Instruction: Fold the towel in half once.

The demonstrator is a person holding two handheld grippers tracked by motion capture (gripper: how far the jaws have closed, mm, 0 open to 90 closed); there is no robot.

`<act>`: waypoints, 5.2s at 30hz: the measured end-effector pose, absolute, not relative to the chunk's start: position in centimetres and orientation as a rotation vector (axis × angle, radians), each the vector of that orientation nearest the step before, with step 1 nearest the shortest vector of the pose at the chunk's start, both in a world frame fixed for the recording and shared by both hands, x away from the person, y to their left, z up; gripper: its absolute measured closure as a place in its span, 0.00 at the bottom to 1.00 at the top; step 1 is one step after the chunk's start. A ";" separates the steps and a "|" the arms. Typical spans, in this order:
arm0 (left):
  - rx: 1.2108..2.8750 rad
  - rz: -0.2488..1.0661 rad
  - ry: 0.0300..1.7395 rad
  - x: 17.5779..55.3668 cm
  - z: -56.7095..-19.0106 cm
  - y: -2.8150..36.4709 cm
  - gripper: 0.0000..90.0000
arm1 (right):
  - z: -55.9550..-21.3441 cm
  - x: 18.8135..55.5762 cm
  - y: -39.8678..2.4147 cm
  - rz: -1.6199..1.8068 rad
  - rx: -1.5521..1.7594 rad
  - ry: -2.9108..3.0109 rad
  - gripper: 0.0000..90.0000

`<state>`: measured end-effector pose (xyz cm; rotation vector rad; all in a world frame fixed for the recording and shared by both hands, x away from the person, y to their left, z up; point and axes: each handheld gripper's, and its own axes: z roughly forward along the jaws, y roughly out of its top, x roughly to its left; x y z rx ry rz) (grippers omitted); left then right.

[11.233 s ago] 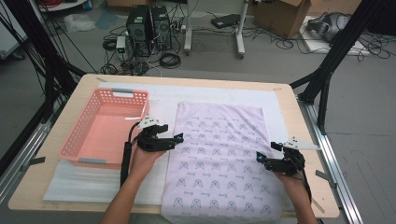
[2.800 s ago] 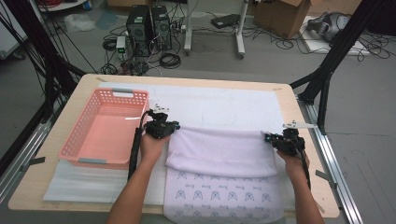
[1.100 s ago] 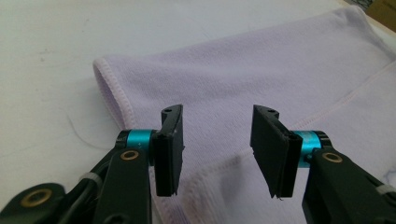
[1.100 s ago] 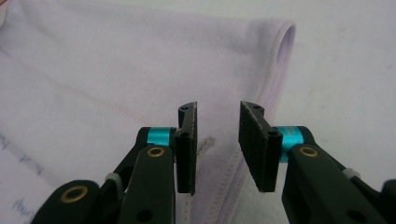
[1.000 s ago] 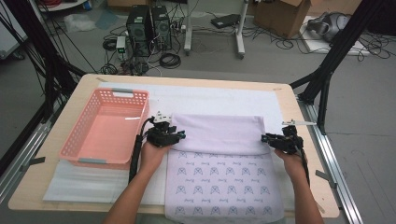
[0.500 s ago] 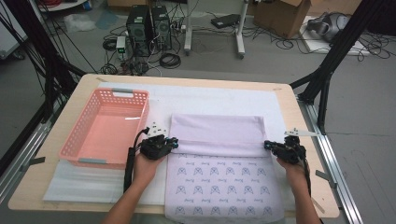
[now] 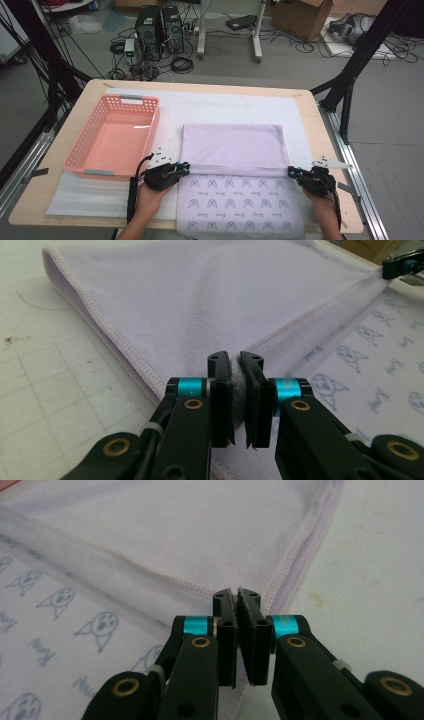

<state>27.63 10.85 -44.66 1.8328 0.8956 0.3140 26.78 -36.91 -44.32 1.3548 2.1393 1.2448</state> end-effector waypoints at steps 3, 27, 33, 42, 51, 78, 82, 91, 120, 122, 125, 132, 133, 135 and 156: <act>1.840 0.321 0.870 26.8 -44.7 10.9 0.92 | -44.2 25.9 -36.8 1.245 1.345 2.143 0.95; 1.840 0.292 0.797 20.4 -44.2 11.3 0.92 | -43.6 19.0 -38.2 1.294 1.318 2.127 0.96; 1.833 0.304 0.803 18.4 -44.2 11.4 0.92 | -43.5 17.4 -38.1 1.292 1.305 2.141 0.96; 1.825 0.302 0.813 15.8 -44.2 11.3 0.92 | -43.5 14.2 -38.4 1.301 1.286 2.153 0.96; 1.821 0.268 0.804 13.3 -44.1 12.0 0.92 | -43.1 11.4 -38.2 1.309 1.265 2.177 0.96; 1.719 0.355 0.916 18.3 -44.4 13.2 0.49 | -44.3 16.2 -37.5 1.150 1.373 2.084 0.82; 1.721 0.342 0.916 19.8 -44.6 13.0 0.49 | -44.7 18.0 -36.7 1.123 1.368 2.091 0.80; 1.707 0.364 0.935 21.3 -44.4 13.1 0.48 | -44.3 20.3 -35.9 0.936 1.361 2.111 0.98; 1.770 0.431 1.211 34.2 -44.2 11.0 0.47 | -43.9 21.4 -37.1 1.086 1.274 2.051 0.69; 1.783 0.425 1.216 35.0 -44.2 10.9 0.47 | -43.9 21.4 -37.2 1.092 1.279 2.048 0.67; 1.831 0.408 1.199 36.0 -44.2 10.0 0.48 | -43.8 21.8 -37.4 1.148 1.311 2.034 0.63; 1.867 0.435 1.223 36.8 -45.1 8.6 0.49 | -43.4 23.3 -37.7 1.221 1.363 2.008 0.57; 1.862 0.446 1.238 36.8 -45.1 8.6 0.47 | -43.4 23.6 -37.8 1.223 1.364 2.010 0.56; 1.854 0.485 1.270 36.9 -45.1 8.8 0.41 | -43.5 24.5 -37.8 1.219 1.384 2.015 0.55; 1.919 0.424 1.216 36.4 -44.8 7.8 0.91 | -44.4 33.0 -37.7 1.046 1.514 2.124 0.57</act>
